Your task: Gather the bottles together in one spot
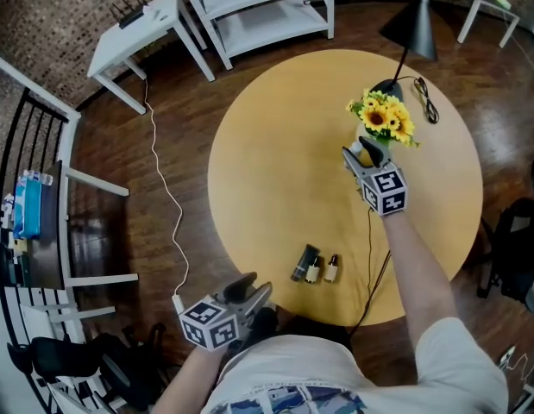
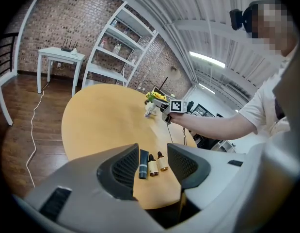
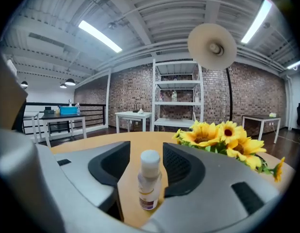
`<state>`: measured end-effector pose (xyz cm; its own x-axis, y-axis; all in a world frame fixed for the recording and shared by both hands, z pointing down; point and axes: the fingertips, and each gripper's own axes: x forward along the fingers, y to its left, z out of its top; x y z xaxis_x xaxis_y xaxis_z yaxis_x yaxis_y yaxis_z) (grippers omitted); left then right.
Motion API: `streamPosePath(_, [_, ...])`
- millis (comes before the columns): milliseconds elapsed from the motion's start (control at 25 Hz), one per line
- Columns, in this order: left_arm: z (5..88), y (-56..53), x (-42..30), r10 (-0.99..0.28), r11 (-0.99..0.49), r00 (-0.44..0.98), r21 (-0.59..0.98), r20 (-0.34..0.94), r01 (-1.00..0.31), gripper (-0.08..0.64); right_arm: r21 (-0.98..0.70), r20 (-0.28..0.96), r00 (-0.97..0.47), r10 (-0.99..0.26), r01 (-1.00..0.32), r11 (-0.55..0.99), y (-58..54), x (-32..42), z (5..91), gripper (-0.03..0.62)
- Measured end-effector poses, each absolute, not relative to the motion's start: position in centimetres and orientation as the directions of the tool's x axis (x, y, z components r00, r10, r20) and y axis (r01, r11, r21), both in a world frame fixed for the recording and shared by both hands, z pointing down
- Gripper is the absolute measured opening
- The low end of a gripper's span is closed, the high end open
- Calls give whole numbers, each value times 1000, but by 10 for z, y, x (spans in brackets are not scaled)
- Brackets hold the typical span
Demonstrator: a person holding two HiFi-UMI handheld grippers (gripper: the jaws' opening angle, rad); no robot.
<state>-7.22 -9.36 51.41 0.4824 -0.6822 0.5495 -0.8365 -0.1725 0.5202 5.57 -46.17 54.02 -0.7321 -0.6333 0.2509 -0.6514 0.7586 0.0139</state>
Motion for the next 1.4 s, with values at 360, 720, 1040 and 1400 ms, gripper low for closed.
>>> streamPosePath(360, [504, -99, -70, -659, -305, 551, 487, 513, -818, 189, -12, 137, -728, -672, -679, 734, -374, 98, 450, 242])
streamPosePath(720, [468, -57, -70, -596, -493, 655, 432, 465, -755, 189, -126, 222, -640, -736, -767, 629, -153, 125, 430, 242])
streamPosePath(1040, [466, 17, -101, -562, -553, 689, 411, 459, -725, 189, -168, 305, -584, -752, -810, 561, 7, 90, 433, 242])
streamPosePath(1400, [507, 86, -113, -497, -558, 722, 460, 482, -691, 189, -188, 356, -533, -768, -846, 500, 98, 72, 432, 242])
